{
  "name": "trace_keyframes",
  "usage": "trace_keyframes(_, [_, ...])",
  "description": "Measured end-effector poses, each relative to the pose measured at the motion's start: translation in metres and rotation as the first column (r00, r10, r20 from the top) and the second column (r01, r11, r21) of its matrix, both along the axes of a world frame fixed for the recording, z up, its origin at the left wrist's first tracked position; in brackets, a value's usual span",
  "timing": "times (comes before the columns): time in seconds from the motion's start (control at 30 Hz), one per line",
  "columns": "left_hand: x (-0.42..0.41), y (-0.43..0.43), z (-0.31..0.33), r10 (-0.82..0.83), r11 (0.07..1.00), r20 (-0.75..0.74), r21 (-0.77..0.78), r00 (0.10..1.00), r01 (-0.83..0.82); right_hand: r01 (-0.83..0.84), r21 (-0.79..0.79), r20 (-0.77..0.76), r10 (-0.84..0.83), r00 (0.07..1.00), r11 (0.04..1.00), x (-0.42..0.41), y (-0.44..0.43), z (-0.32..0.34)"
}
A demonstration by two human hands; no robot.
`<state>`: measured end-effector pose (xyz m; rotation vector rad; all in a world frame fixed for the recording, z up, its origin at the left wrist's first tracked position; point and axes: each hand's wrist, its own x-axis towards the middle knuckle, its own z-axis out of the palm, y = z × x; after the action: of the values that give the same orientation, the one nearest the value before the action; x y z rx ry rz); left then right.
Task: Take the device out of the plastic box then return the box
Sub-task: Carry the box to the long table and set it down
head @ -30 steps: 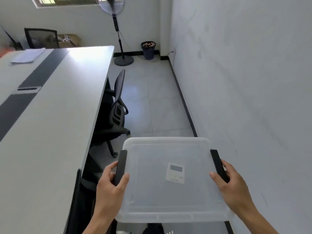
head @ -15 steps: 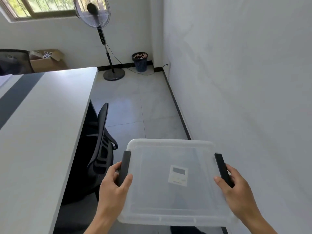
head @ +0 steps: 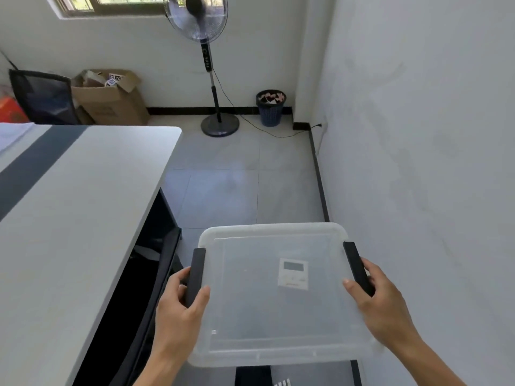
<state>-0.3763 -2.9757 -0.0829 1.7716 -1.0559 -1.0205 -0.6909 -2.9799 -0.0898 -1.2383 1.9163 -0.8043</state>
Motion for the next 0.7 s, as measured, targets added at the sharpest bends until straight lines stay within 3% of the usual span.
trace_keyframes(0.13, [0.005,-0.108,-0.015,-0.012,1.0,0.0,0.009,1.0,0.012,0.018,0.011,-0.009,-0.018,1.0,1.0,0.006,-0.103,-0.013])
trace_keyframes(0.43, [0.015,-0.354,0.017,-0.104,0.995,0.017,-0.004,0.994,0.105,0.092,-0.054,0.013,-0.091,0.996,0.994,0.015,-0.321,0.017])
trace_keyframes(0.7, [0.011,-0.524,-0.003,-0.048,0.999,0.034,0.028,0.998,0.047,0.051,-0.009,0.055,-0.051,0.997,0.999,0.014,-0.509,-0.015])
